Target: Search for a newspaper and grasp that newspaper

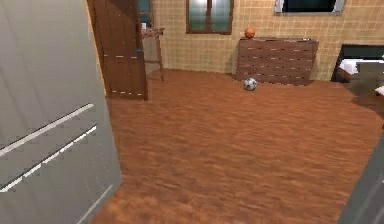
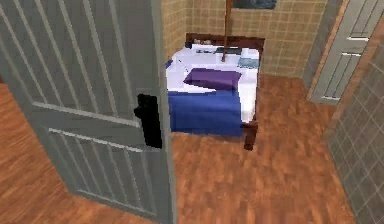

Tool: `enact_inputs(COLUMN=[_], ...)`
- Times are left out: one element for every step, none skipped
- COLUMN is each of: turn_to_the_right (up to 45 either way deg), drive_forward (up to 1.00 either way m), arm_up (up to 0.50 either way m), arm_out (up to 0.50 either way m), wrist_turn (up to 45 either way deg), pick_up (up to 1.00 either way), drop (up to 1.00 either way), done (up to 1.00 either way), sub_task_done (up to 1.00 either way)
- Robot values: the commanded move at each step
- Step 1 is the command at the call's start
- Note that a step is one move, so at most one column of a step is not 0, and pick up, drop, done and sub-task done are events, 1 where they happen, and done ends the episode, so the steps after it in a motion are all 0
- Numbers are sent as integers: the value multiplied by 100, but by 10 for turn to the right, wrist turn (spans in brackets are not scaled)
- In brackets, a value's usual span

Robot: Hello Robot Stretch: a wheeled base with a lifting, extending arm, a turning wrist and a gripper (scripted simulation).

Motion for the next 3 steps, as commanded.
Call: enact_inputs(turn_to_the_right=[0,0,-240], drive_forward=[100,55,0], arm_up=[0,0,0], arm_out=[0,0,0], wrist_turn=[0,0,0], pick_up=[0,0,0], drop=[0,0,0], done=[0,0,0], sub_task_done=[0,0,0])
